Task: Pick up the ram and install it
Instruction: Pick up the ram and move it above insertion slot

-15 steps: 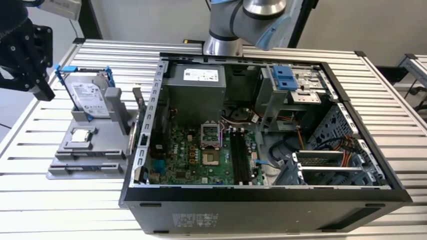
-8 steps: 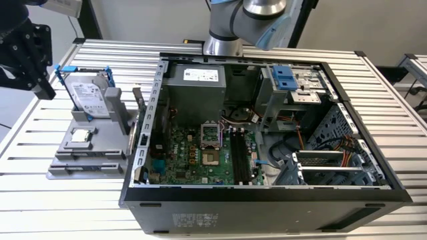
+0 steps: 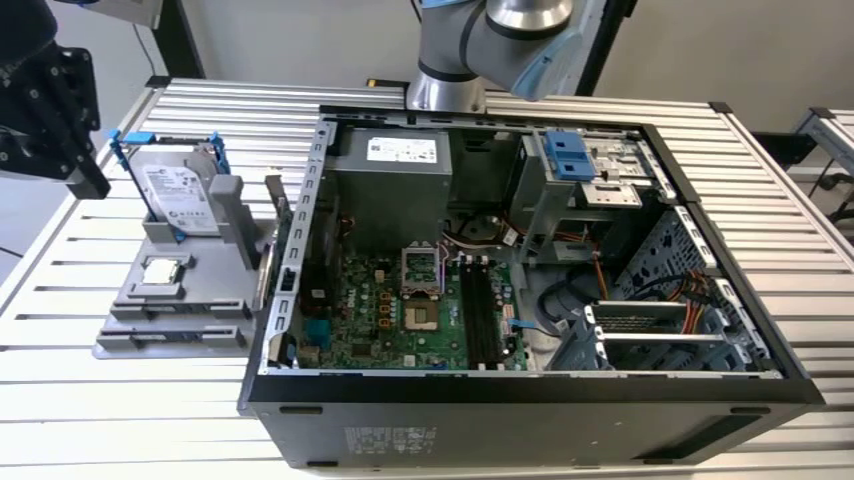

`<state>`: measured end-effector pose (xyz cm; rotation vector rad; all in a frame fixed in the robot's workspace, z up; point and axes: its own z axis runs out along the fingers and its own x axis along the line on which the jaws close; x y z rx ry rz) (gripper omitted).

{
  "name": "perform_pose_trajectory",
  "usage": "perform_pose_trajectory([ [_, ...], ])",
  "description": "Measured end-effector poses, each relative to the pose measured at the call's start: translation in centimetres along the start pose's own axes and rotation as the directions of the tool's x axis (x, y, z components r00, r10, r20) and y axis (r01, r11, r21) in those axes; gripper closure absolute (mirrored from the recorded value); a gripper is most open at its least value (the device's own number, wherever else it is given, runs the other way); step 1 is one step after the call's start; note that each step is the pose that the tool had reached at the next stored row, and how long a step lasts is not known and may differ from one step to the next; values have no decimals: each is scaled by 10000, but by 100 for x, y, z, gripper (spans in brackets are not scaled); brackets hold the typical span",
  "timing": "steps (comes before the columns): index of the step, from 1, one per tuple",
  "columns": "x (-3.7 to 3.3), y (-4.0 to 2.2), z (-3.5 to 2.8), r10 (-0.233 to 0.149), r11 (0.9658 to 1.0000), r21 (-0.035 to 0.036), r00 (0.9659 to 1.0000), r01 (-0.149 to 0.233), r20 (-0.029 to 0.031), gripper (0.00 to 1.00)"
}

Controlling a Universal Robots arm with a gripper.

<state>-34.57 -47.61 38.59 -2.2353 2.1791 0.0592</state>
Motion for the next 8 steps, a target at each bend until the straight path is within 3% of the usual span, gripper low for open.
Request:
perform_pose_trajectory([
  [8,0,-1,1,-113,9999,4,9999,113,-1,100],
])
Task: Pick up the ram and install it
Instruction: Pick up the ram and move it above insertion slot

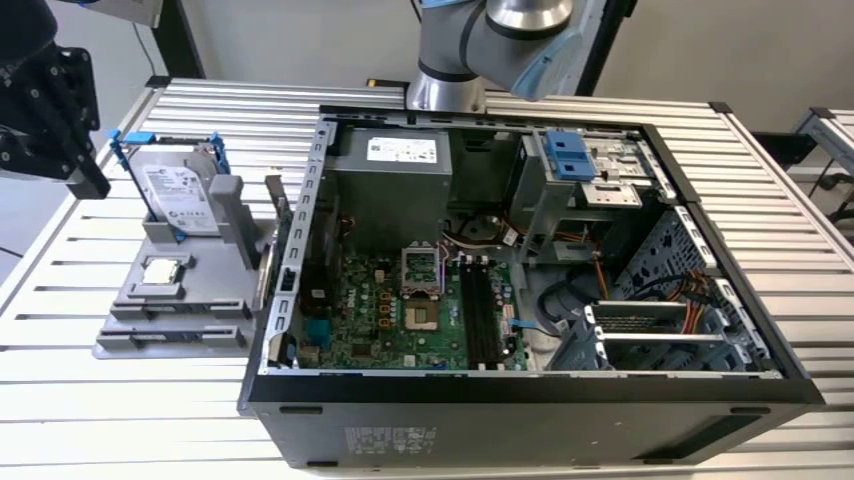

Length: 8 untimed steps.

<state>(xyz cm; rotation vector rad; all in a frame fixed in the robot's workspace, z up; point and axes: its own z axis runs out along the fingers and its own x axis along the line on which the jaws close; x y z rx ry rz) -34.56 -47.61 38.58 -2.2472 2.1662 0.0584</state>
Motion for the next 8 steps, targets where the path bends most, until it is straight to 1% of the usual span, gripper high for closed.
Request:
perform_pose_trajectory([
  [2,0,0,-1,0,10000,3,10000,0,-1,100],
  [3,0,1,-1,1,10000,5,10000,-1,-1,0],
  [8,0,1,0,0,10000,17,10000,0,-1,0],
])
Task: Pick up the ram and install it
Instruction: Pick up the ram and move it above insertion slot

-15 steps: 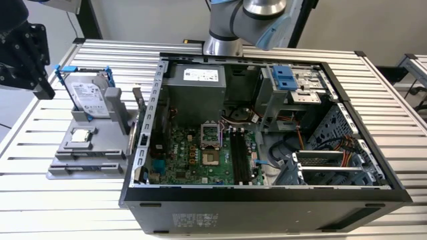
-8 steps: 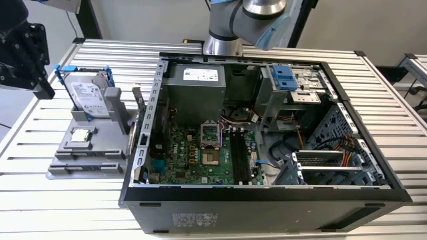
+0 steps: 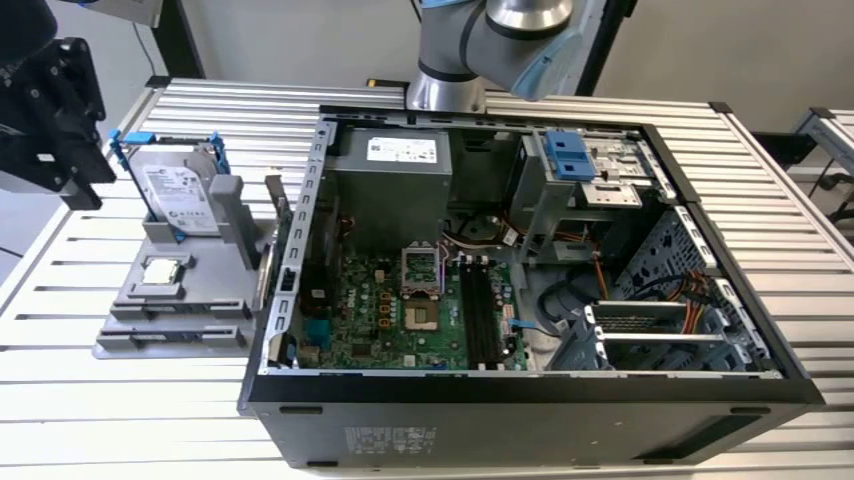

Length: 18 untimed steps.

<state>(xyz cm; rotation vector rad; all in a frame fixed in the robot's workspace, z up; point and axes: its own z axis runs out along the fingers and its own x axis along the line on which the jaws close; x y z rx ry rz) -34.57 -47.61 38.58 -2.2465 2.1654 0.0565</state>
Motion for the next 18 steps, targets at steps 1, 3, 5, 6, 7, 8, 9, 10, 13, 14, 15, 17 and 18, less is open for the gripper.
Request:
perform_pose_trajectory([
  [1,0,0,0,0,10000,1,10000,0,-1,0],
  [3,0,0,0,0,10000,5,10000,0,-1,0],
  [5,0,0,-1,0,10000,9,10000,0,-1,0],
  [6,0,0,0,0,10000,11,10000,0,-1,0],
  [7,0,0,1,0,10000,10,10000,0,-1,0],
  [8,0,0,5,0,10000,11,10000,0,-1,0],
  [9,0,-1,11,0,10000,11,10000,0,-1,0],
  [10,0,-2,20,2,10000,11,10000,-2,-1,0],
  [13,3,-11,62,0,10000,11,10000,0,-1,0],
  [14,3,-13,79,1,10000,11,10000,-1,-1,0],
  [15,4,-14,94,1,10000,11,10000,-1,-2,0],
  [17,5,-15,127,0,10000,11,10000,0,-2,0],
  [18,6,-15,142,0,10000,10,10000,0,-2,0],
])
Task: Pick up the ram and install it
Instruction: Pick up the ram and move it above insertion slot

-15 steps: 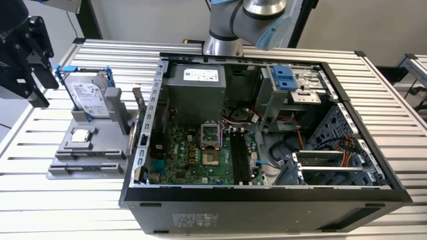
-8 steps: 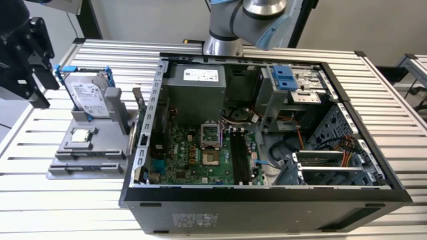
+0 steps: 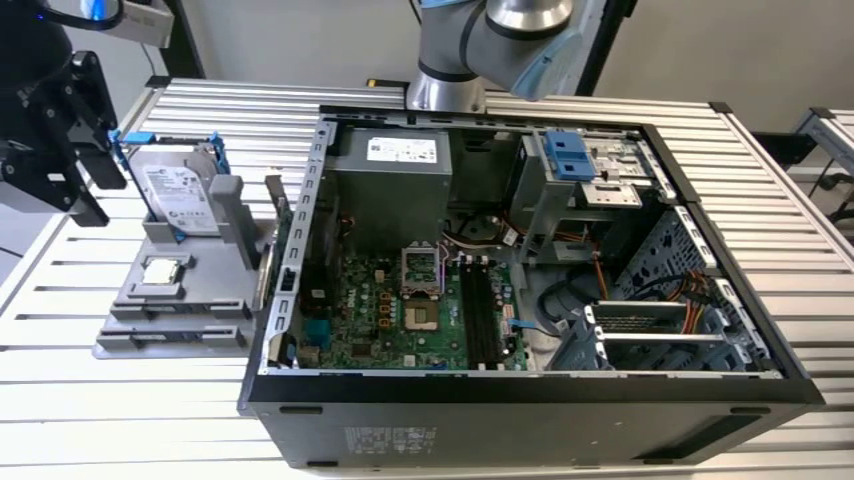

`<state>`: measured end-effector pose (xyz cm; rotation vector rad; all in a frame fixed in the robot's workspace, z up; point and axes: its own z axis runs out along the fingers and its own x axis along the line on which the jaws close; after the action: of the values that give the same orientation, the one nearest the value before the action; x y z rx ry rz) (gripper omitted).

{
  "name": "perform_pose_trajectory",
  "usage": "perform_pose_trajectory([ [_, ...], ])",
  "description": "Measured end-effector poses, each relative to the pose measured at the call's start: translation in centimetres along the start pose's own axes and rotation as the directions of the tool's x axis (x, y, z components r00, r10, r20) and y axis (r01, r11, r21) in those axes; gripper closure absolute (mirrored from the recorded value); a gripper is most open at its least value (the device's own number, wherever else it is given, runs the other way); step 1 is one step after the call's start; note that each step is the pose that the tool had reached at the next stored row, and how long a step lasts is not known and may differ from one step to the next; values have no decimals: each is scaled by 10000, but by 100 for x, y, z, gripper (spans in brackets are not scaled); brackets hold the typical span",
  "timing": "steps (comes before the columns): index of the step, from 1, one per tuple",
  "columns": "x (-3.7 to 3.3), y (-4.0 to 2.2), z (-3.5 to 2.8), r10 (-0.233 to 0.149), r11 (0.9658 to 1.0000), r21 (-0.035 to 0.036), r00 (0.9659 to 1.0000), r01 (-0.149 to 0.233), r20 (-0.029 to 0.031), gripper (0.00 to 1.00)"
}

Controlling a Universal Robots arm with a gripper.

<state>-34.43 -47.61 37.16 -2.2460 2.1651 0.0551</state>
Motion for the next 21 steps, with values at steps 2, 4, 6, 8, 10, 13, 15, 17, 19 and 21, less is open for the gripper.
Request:
perform_pose_trajectory([
  [2,1,-1,25,0,10000,4,10000,0,0,0],
  [4,0,-2,39,-1,10000,6,10000,1,-1,0],
  [6,0,-1,41,-1,10000,6,10000,1,-2,0],
  [8,0,-1,42,0,10000,7,10000,0,-1,0],
  [10,-1,-1,44,-1,10000,10,10000,1,1,0],
  [13,0,-1,66,-1,10000,10,10000,1,2,0],
  [15,0,-4,96,0,10000,10,10000,0,0,0],
  [17,1,-7,133,1,10000,9,10000,-1,-1,0],
  [19,3,-12,169,0,10000,9,10000,0,-1,0],
  [21,4,-14,204,0,10000,9,10000,0,-1,0],
])
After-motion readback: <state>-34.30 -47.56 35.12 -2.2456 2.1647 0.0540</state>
